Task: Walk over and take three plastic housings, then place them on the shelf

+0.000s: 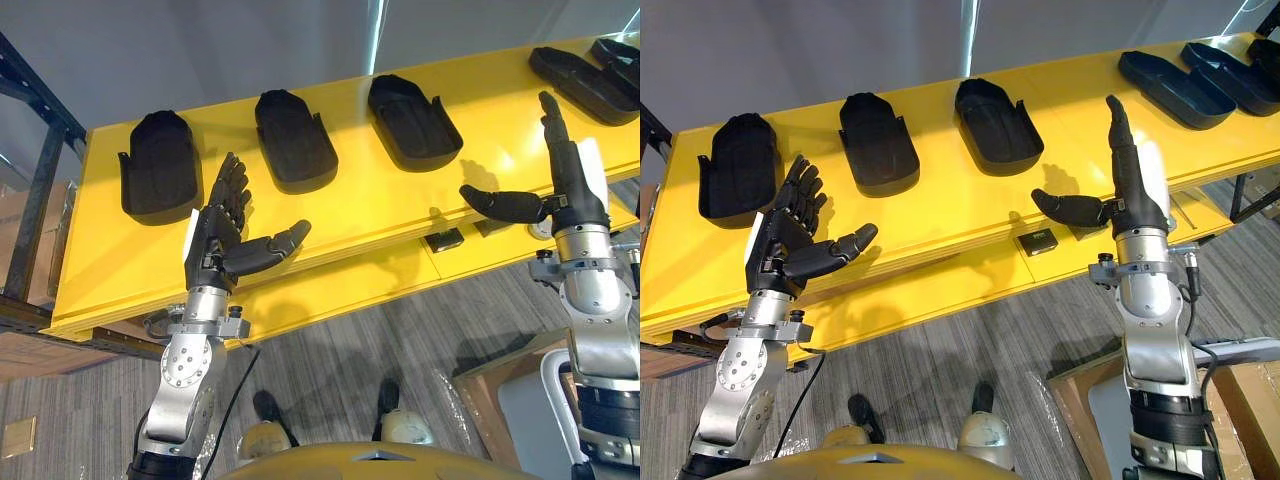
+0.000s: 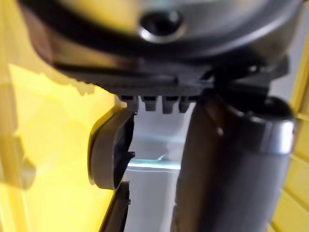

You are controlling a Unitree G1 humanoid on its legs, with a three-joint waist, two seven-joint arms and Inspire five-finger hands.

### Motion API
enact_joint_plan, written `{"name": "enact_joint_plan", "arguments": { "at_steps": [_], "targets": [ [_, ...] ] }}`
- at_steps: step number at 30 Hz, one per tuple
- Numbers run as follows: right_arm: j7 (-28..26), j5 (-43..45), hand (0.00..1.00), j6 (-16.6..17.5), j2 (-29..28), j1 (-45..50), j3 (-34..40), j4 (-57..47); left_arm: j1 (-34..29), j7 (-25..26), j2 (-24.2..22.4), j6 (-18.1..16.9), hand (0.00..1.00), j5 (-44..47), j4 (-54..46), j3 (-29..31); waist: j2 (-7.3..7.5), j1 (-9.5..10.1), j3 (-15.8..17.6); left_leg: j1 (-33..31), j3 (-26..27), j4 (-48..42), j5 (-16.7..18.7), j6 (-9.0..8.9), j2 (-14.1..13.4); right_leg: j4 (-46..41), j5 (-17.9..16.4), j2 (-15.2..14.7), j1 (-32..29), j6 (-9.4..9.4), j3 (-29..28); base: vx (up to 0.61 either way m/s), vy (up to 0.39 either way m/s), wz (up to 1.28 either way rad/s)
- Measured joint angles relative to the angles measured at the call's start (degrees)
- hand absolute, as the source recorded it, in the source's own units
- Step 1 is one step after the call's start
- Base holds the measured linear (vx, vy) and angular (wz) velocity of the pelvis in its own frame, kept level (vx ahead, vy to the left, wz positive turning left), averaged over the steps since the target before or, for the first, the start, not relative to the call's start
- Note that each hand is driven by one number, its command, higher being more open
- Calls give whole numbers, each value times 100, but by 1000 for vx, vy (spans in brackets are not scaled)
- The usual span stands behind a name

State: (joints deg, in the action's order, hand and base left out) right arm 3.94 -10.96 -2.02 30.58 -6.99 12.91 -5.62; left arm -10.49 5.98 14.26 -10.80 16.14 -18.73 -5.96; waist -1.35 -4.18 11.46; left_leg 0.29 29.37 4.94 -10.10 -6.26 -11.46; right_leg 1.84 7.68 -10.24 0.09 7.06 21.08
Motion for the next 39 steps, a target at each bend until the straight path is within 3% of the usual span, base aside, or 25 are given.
{"name": "enact_joint_plan", "arguments": {
  "at_steps": [2, 7, 14, 19, 30, 39],
  "targets": [
    [176, 1, 100, 1, 0, -249, -39, 416, 96, 5, 42, 2, 100, 0, 4, -6, -17, 49, 110, -75, -29, -1, -19, 18, 12, -119, -32, -31, -112, -30, 6, -13, 31, 11],
    [811, -241, 100, 12, 159, -1170, -41, 1122, 367, 15, 33, -1, 100, 1, -1, 3, -224, 84, 591, -300, -187, -1, -45, 51, 116, -602, -217, -228, -448, -14, 86, -56, 44, 14],
    [1312, -338, 100, 84, 466, -1685, -47, 1818, 377, -33, 34, -2, 100, 3, 0, 24, -252, 90, 762, -383, -438, -7, -145, 162, 248, -1243, -530, -484, -641, -1, 229, 14, 9, 19],
    [1487, -328, 100, 213, 570, -2148, -48, 2400, 381, -168, 34, -6, 100, 24, 0, 101, -307, 96, 961, -379, -521, -7, -168, 193, 306, -1545, -678, -641, -707, 23, 260, 11, -19, 10],
    [1526, -321, 100, 373, 1024, -2449, -49, 3184, 380, -270, 37, -24, 100, 174, 0, 151, -407, 83, 1114, -344, -615, -6, -179, 206, 385, -1792, -782, -779, -712, 29, 313, 3, -12, 4],
    [1661, 68, 100, 458, 1024, -2718, -55, 3766, 378, -289, 37, -25, 100, 177, 1, 151, -427, 91, 1132, -297, -657, -5, -191, 198, 414, -1972, -854, -863, -705, 11, 346, -3, -6, 1]
  ]
}}
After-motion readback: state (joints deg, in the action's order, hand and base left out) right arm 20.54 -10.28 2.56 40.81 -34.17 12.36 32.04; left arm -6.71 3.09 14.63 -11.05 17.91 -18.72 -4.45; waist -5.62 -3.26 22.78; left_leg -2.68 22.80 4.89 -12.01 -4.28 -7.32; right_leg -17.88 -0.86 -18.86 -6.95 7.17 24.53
